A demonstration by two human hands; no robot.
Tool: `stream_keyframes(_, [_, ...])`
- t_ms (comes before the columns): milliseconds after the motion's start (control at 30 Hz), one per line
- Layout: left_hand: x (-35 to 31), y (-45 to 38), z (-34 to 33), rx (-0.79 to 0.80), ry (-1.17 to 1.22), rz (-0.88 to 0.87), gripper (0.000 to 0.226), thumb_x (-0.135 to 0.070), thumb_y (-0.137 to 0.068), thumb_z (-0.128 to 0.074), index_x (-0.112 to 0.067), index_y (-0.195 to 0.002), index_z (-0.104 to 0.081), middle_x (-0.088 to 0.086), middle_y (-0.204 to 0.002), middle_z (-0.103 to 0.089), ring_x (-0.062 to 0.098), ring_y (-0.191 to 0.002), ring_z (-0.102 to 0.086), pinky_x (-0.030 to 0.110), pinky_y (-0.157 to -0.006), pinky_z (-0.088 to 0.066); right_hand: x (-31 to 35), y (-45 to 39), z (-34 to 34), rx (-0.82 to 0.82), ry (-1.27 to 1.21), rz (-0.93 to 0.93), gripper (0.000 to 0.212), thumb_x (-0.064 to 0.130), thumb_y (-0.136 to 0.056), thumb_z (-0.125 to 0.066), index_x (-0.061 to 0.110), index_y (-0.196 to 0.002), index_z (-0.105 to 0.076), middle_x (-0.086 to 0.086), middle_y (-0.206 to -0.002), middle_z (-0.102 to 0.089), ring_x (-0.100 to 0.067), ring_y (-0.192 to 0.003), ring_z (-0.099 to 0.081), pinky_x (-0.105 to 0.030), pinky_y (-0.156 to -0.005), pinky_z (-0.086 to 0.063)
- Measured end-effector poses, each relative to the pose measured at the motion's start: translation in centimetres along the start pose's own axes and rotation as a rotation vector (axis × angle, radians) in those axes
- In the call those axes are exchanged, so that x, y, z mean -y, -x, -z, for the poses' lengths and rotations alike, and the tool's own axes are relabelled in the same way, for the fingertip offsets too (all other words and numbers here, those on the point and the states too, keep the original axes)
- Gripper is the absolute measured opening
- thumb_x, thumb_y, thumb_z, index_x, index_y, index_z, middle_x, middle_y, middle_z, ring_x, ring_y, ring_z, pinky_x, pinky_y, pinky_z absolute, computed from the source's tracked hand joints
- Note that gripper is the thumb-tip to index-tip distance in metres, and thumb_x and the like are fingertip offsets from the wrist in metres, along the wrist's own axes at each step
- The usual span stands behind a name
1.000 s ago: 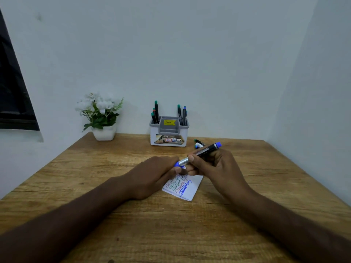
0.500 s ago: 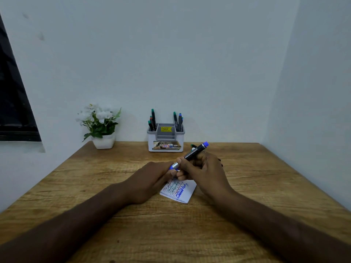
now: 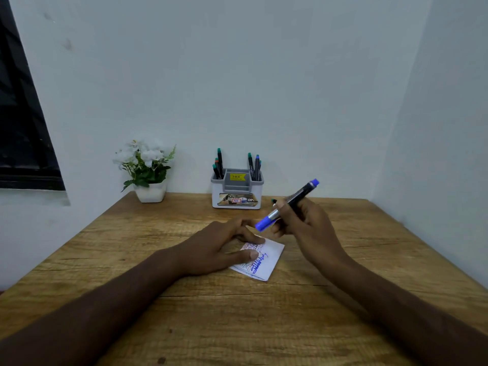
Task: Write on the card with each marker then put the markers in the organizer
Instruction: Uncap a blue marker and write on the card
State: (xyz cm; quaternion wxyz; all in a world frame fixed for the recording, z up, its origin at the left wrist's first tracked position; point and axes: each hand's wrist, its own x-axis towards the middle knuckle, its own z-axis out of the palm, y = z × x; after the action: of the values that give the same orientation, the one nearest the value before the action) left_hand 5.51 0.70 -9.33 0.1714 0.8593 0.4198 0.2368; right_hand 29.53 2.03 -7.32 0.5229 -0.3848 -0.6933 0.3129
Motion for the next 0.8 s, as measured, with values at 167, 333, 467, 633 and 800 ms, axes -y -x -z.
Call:
stream_keyframes(167, [-0.2,-0.3,-0.1,-0.016,0.029,-0.003,0.063,-0.045,-0.094,-0.079,-0.028,-0.148,-0.052,-0.024,-0.14,-0.065,-0.008,-0.13,-0.059,0.017,-0.109,-0.047,-0.7,-0.9,1.7,0.118,0.473,0.134,0.029,0.039,-0.105,-0.063,0.021,-0.083,-0.071,0.0,-0.07,-0.073,-0.021,-0.066,-0.071,-0.05,-0.069,-0.059])
stream_keyframes(333, [-0.2,-0.3,-0.2,-0.03,-0.067,-0.045,0.049,-0.052,-0.095,-0.075,-0.034,-0.139,-0.062,-0.022,-0.14,-0.064,-0.001,-0.128,-0.061,0.026,-0.107,-0.051,-1.0,-0.8,0.8,0.175,0.541,0.189,0.036,0.043,-0.1,-0.069,0.01,-0.083,-0.071,-0.005,-0.072,-0.073,-0.025,-0.067,-0.071,-0.051,-0.066,-0.057])
stream_keyframes(467, [0.1,-0.4,-0.2,-0.023,-0.056,-0.057,0.048,-0.054,-0.095,-0.075,-0.033,-0.137,-0.065,-0.022,-0.138,-0.066,-0.002,-0.127,-0.061,0.03,-0.108,-0.051,-1.0,-0.7,0.9,0.155,0.535,0.221,0.037,0.04,-0.099,-0.072,0.008,-0.08,-0.068,-0.004,-0.068,-0.073,-0.023,-0.063,-0.071,-0.048,-0.064,-0.056])
stream_keyframes(633, [0.3,-0.4,-0.2,-0.022,-0.072,-0.06,0.048,-0.053,-0.095,-0.075,-0.031,-0.137,-0.066,-0.022,-0.137,-0.067,-0.003,-0.126,-0.062,0.03,-0.107,-0.052,-0.8,-0.6,0.8,0.156,0.53,0.218,0.033,0.039,-0.099,-0.072,0.011,-0.082,-0.07,-0.001,-0.069,-0.074,-0.017,-0.063,-0.072,-0.049,-0.065,-0.058])
stream_keyframes(800, [0.5,-0.4,0.0,-0.019,-0.098,-0.076,0.049,-0.052,-0.096,-0.075,-0.028,-0.138,-0.068,-0.02,-0.142,-0.064,-0.004,-0.129,-0.059,0.029,-0.108,-0.05,-0.1,-0.6,1.3,0.137,0.478,0.094,0.028,0.042,-0.097,-0.073,0.016,-0.087,-0.076,0.0,-0.072,-0.078,-0.016,-0.066,-0.076,-0.052,-0.07,-0.062])
